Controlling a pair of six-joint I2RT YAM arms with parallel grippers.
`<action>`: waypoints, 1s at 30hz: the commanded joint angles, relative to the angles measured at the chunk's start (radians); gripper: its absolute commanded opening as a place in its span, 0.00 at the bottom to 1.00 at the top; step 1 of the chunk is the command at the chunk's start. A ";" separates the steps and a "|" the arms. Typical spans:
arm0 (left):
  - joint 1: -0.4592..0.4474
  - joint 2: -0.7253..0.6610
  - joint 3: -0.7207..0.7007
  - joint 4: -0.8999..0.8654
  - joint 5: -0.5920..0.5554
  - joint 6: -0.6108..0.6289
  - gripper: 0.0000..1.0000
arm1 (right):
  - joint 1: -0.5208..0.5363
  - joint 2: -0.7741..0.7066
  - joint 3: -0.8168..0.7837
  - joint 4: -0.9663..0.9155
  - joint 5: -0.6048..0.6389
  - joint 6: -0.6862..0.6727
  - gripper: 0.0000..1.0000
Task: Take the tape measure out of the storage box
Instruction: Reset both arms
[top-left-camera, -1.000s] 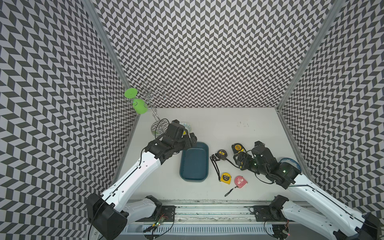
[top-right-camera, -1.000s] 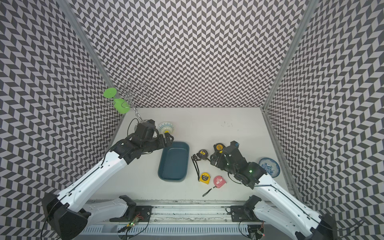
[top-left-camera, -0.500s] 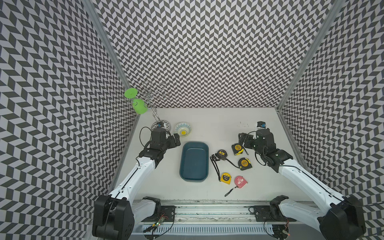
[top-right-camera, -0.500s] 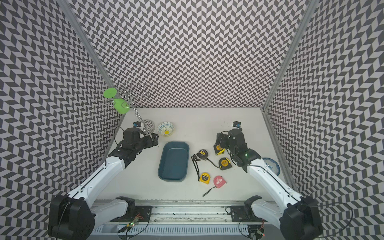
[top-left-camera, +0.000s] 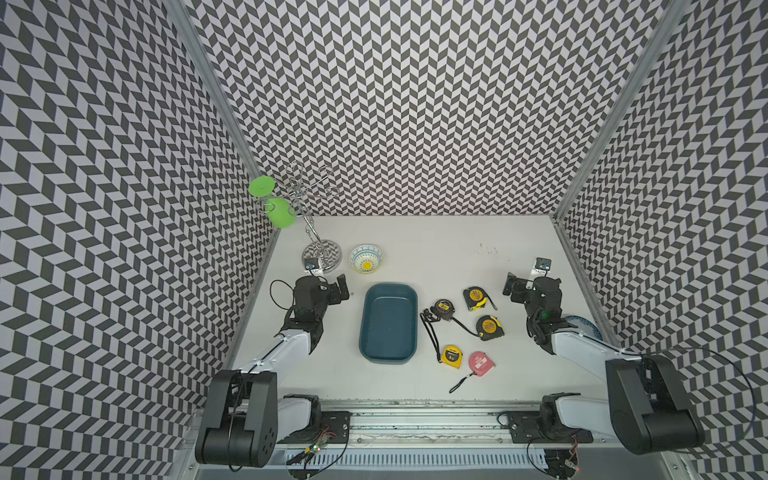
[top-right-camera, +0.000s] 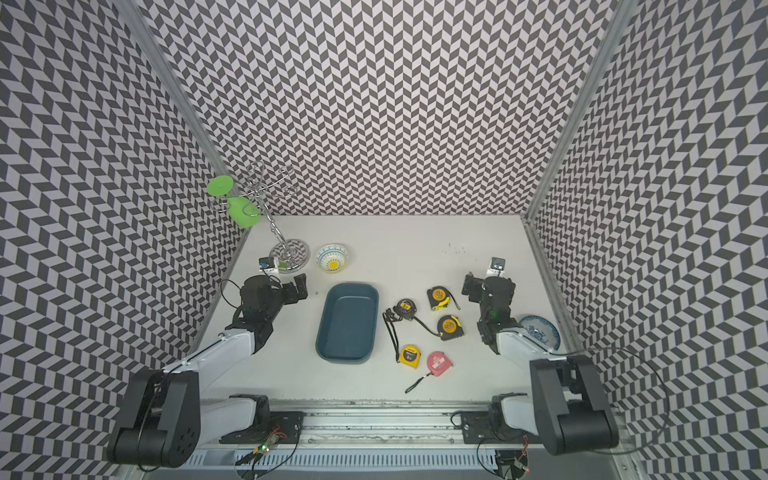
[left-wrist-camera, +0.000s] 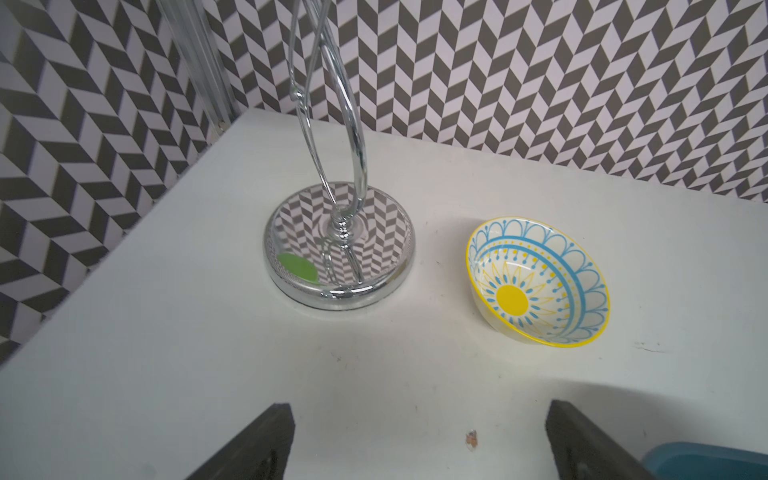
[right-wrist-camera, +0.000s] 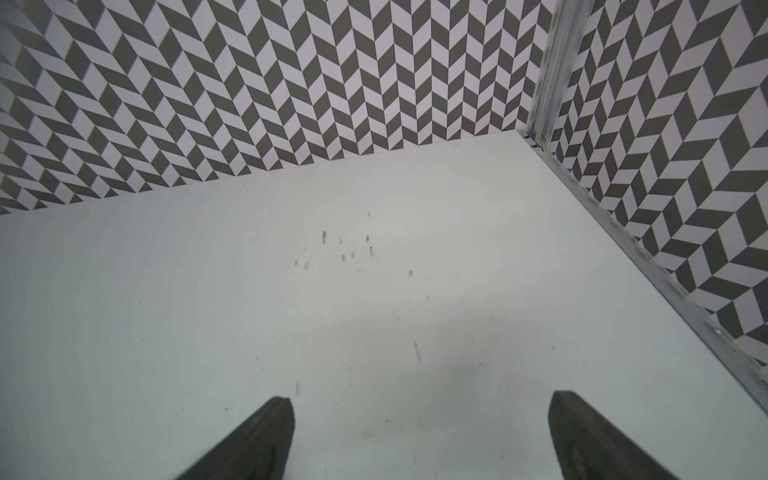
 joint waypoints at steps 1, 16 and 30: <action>0.020 0.035 -0.025 0.208 -0.040 0.084 1.00 | -0.008 0.066 -0.026 0.293 0.013 -0.043 1.00; 0.044 0.270 -0.145 0.716 -0.005 0.128 1.00 | -0.033 0.198 -0.161 0.691 -0.004 -0.074 1.00; 0.047 0.282 -0.162 0.756 -0.026 0.120 1.00 | -0.021 0.208 -0.161 0.707 0.048 -0.063 1.00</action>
